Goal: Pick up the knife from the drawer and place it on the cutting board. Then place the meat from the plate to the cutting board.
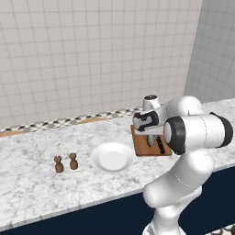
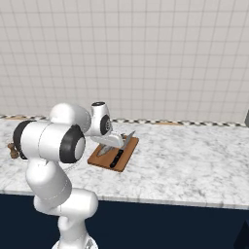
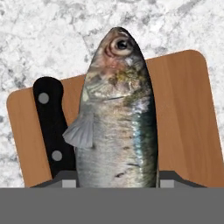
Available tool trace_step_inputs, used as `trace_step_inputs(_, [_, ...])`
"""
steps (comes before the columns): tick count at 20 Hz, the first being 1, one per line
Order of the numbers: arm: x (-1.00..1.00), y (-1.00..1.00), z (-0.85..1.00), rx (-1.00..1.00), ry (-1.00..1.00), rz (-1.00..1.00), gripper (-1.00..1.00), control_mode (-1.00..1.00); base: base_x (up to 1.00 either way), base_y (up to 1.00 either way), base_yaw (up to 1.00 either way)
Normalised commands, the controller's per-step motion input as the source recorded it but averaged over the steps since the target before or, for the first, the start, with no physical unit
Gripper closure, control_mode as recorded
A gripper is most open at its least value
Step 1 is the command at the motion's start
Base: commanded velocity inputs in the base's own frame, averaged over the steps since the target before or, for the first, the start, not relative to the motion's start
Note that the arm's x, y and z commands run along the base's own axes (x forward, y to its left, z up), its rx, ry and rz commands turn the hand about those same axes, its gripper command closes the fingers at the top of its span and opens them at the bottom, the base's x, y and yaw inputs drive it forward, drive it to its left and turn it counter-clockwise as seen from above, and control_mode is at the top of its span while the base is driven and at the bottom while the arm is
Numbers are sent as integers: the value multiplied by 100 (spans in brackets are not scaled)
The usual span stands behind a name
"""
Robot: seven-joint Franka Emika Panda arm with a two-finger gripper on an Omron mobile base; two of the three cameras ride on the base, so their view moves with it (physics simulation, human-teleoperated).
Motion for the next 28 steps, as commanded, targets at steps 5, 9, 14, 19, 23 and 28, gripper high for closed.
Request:
trace_step_inputs(5, [7,0,-13,0,0,0,-100,-100,0,0,0])
trace_step_inputs(9, [13,0,-1,0,0,0,-100,-100,0,0,0])
trace_step_inputs(14, [10,0,0,0,0,0,-100,-100,0,0,0])
trace_step_inputs(19, [-3,0,19,0,0,0,-100,-100,0,0,0])
trace_step_inputs(23, [-52,-1,79,0,-9,3,-100,-100,0,0,0])
trace_step_inputs(28, [-89,20,93,0,-24,21,-100,-100,0,0,0])
